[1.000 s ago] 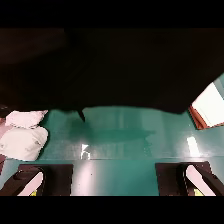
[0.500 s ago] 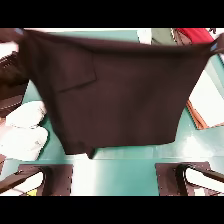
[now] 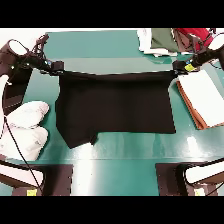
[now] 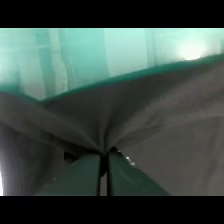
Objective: Fold the shirts.
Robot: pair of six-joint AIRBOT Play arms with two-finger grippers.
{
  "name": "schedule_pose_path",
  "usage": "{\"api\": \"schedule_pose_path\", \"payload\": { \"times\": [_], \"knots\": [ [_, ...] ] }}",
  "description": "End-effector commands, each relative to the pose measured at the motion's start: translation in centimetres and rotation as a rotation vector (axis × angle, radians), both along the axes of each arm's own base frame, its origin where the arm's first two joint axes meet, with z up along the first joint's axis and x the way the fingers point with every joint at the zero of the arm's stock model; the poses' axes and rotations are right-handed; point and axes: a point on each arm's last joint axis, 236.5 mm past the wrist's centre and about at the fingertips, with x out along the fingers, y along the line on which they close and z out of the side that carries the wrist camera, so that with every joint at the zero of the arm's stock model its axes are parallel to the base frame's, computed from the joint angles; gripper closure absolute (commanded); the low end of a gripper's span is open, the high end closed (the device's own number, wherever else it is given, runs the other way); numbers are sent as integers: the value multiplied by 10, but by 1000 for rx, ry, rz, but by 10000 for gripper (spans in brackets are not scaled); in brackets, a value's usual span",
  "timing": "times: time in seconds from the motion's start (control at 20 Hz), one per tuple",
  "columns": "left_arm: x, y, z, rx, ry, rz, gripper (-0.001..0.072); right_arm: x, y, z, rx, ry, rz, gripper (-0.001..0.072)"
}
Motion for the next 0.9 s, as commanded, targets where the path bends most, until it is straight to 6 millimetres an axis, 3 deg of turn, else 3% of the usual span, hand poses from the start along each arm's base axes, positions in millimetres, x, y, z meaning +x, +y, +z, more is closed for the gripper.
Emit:
{"api": "schedule_pose_path", "payload": {
  "times": [0.0, 0.1, 0.4, 0.45, 0.5, 0.55, 0.7, 0.85],
  "knots": [
    [-5, 4, -26, 28, 56, -36, 681, 12, 7, -9, 34, 0, 13, 696],
    [-24, 8, -44, 74, 130, -77, 681, -2, 4, -15, 39, 47, 10, 695],
    [-65, 11, -98, 81, 292, -87, 679, -42, 0, -61, 38, 149, -23, 689],
    [-66, 14, -100, 86, 308, -63, 649, -44, 0, -64, 38, 152, -25, 562],
    [-66, 18, -99, 90, 319, -30, 381, -45, 1, -64, 41, 155, -25, 330],
    [-70, 21, -97, 101, 343, -18, 142, -46, 0, -61, 39, 153, -24, 297],
    [-97, 32, -85, 156, 416, -28, 139, -55, 2, -37, 33, 128, -8, 300],
    [-133, 35, -73, 157, 382, 34, 139, -82, 7, -8, 21, 93, 34, 303]
  ]
}}
